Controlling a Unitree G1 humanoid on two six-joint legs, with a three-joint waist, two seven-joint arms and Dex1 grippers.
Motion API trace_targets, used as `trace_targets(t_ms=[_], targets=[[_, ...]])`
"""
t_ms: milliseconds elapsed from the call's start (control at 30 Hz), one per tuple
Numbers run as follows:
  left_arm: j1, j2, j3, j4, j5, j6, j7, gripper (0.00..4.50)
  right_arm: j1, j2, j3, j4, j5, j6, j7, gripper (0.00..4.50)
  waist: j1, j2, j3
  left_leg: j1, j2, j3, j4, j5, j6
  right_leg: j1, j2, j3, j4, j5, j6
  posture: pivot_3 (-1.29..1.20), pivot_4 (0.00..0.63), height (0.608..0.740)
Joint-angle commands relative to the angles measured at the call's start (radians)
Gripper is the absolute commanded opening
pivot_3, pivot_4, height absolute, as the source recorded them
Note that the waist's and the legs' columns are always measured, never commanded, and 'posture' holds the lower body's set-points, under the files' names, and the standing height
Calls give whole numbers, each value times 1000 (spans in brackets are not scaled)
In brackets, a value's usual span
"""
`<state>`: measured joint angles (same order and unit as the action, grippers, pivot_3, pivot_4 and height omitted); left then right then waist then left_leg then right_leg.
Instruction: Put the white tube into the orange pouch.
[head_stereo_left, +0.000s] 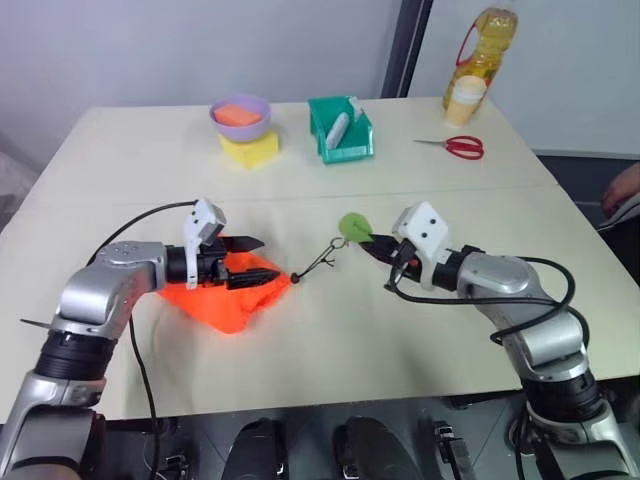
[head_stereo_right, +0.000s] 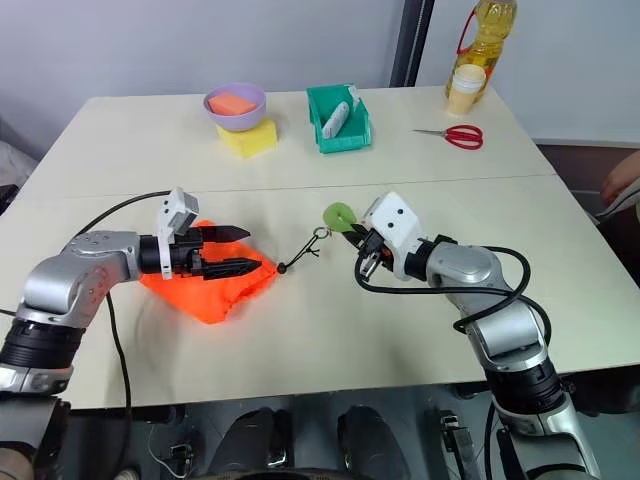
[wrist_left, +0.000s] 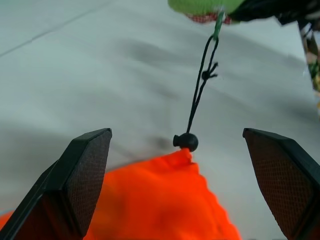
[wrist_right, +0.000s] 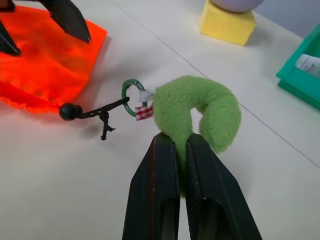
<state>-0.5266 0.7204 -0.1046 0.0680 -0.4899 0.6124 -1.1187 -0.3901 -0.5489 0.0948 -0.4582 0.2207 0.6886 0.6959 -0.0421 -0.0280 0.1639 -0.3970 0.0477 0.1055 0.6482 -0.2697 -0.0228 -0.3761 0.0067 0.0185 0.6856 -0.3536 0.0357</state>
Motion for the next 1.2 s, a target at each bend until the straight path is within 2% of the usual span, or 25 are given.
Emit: trace_targets(t_ms=[33, 200, 300, 467, 633, 700, 800, 1167, 1200], targets=[[-38, -12, -77, 58, 76, -67, -72, 4500, -24, -8, -1, -86, 23, -34, 12, 29, 1, 0, 0, 0, 0, 0, 0, 0, 0, 0, 0, 0, 0, 0, 0, 0, 150, 740], [-68, -48, -134, 122, 151, -127, -101, 4500, -38, -12, 10, -94, 21, -49, 11, 29, 1, 0, 0, -6, 0, 0, 3, 0, 0, -5, 0, 0, 1, 0, 0, 0, 150, 740], [-80, -77, -136, 147, 175, -140, -100, 4500, -42, -14, 20, -89, 18, -56, 12, 29, 1, 0, 0, -13, 0, 0, 6, 0, 0, -14, 0, 0, 5, 0, 0, 0, 150, 740], [-83, -111, -112, 154, 173, -139, -103, 4500, -43, -17, 37, -88, 17, -63, 10, 29, 1, 0, 0, -13, 0, 0, 8, 1, 1, -14, 0, 0, 7, 0, 0, 0, 150, 740], [-70, -103, -87, 120, 158, -124, -112, 4500, -44, -19, 46, -88, 17, -66, 7, 29, 0, 0, 0, -14, 0, 0, 14, 1, 2, -14, 0, 0, 13, 0, 0, 0, 150, 740], [-63, -92, -84, 105, 155, -110, -119, 3986, -46, -19, 47, -87, 18, -67, 7, 0, 0, 0, 0, -13, 0, 0, 15, 1, 2, -13, 0, 0, 15, 0, 0, 0, 150, 740], [-54, -75, -97, 85, 173, -104, -125, 2738, -48, -17, 49, -87, 19, -68, 6, 0, 0, 0, 0, -13, 0, 0, 16, 1, 3, -14, 0, 0, 16, 0, 0, 0, 150, 740], [-58, -94, -90, 73, 173, -93, -109, 2738, -54, -12, 58, -88, 19, -69, 0, 0, 1, 0, 0, -13, 0, -1, 16, 1, 3, -14, 0, 0, 16, 0, 0, 0, 150, 740], [-59, -97, -88, 74, 171, -91, -109, 2474, -54, -12, 58, -88, 19, -68, -1, 0, 1, 0, 0, -13, 0, -1, 16, 1, 3, -14, 0, 0, 16, 0, 0, 0, 150, 740]])
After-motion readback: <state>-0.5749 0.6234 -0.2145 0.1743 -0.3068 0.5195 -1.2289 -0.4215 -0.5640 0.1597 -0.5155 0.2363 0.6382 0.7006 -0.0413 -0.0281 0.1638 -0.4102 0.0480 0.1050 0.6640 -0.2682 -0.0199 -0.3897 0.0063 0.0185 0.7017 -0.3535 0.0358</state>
